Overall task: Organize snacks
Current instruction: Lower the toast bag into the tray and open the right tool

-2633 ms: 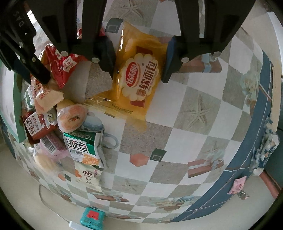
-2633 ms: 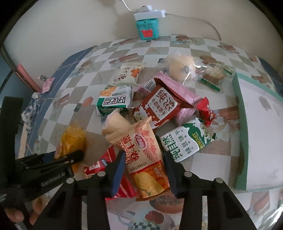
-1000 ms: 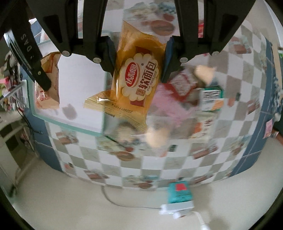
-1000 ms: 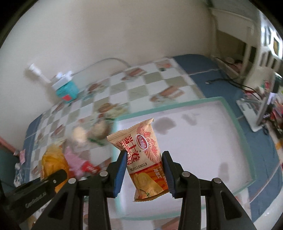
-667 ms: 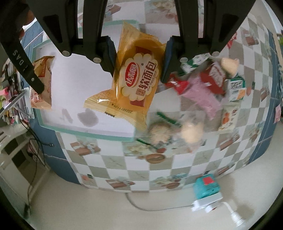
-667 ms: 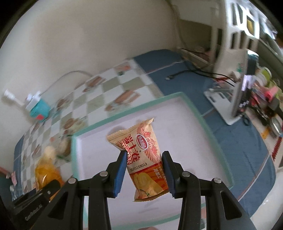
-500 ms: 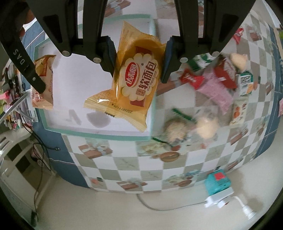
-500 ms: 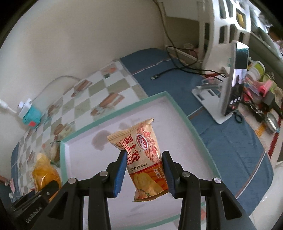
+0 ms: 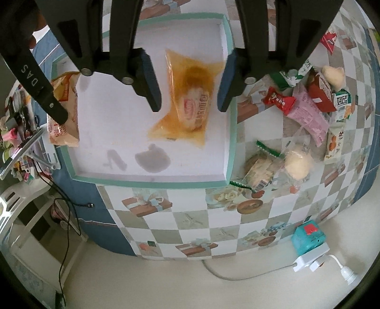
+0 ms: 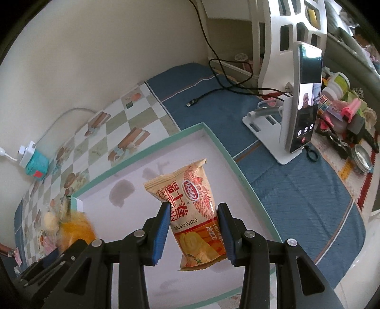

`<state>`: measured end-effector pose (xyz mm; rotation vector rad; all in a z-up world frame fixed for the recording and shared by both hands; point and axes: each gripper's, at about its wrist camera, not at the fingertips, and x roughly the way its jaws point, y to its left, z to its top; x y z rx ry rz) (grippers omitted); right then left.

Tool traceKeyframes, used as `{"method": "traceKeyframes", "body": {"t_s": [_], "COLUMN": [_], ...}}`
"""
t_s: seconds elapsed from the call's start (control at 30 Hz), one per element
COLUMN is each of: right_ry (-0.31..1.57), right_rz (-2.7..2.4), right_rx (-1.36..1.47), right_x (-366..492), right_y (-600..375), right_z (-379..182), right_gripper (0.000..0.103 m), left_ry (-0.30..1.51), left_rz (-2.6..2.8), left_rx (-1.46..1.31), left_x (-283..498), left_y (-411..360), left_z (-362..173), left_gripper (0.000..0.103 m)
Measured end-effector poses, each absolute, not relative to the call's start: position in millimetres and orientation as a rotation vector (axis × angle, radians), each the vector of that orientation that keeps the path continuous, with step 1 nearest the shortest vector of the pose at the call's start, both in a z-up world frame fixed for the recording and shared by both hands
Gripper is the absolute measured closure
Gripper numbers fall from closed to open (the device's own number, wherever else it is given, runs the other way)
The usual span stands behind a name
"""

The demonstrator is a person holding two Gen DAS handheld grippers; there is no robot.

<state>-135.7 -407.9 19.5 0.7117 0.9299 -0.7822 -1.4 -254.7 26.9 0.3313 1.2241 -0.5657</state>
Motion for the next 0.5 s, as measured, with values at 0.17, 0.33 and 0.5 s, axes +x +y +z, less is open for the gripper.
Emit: {"method": "traceKeyframes", "body": {"t_s": [0.17, 0.33, 0.5], "right_ry": [0.943, 0.950, 0.966], "right_rz": [-0.773, -0.786, -0.783], "right_rx": [0.706, 0.669, 0.629], "right_x": [-133.5, -132.4, -128.1], "right_y": [-405.6, -402.7, -396.3], "right_z": [17.7, 22.1, 26.2], "right_gripper": [0.059, 0.049, 0.042], "left_ry": [1.246, 1.257, 1.272], "left_rz": [-0.547, -0.468, -0.382], "left_rx": [0.307, 0.249, 0.224], "left_x": [3.8, 17.9, 29.9], "left_y": [-243.9, -221.0, -197.7], "left_z": [27.2, 29.7, 27.1], "left_gripper": [0.045, 0.024, 0.021]}}
